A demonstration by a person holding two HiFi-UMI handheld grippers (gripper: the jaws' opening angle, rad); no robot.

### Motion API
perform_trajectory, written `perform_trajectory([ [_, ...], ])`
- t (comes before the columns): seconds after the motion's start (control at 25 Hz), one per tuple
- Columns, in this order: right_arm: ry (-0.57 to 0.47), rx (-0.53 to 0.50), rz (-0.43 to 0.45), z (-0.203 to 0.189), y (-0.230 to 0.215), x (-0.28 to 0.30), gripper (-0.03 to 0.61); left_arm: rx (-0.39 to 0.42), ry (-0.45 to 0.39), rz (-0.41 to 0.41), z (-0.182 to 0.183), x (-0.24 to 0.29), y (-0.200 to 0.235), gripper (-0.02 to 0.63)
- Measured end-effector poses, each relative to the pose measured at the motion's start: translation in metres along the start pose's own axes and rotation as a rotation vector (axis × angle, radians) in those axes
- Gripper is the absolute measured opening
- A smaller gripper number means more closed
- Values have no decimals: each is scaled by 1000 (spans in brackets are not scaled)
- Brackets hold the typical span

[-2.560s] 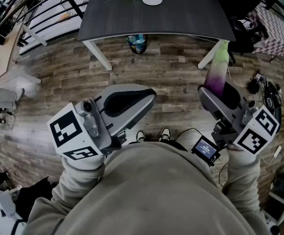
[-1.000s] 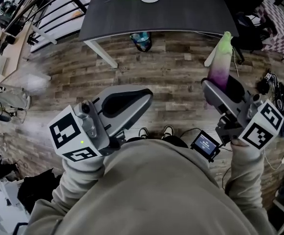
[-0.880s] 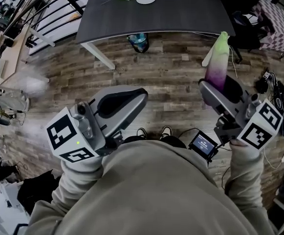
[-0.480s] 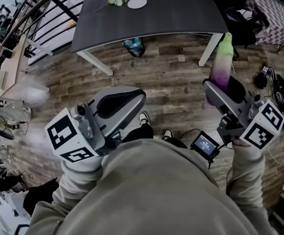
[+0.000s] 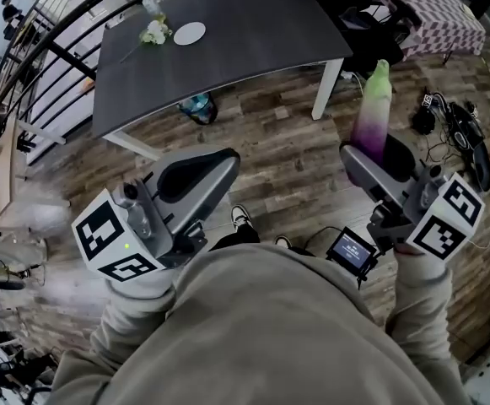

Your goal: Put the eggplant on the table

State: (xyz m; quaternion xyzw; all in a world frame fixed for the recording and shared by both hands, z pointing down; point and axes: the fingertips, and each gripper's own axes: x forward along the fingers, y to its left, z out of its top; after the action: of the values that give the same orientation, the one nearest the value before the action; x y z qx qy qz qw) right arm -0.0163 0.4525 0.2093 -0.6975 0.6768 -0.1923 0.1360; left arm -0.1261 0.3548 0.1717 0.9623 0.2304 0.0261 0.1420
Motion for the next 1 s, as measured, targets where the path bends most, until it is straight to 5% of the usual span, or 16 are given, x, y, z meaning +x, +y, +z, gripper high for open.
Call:
perform_trajectory([
  [0.44, 8, -8, -85, 2, -18, 39, 222, -27, -13, -97, 1, 0, 54, 5],
  [1.0, 90, -57, -32, 21, -8, 190, 222, -57, -29, -90, 18, -58, 172, 5],
])
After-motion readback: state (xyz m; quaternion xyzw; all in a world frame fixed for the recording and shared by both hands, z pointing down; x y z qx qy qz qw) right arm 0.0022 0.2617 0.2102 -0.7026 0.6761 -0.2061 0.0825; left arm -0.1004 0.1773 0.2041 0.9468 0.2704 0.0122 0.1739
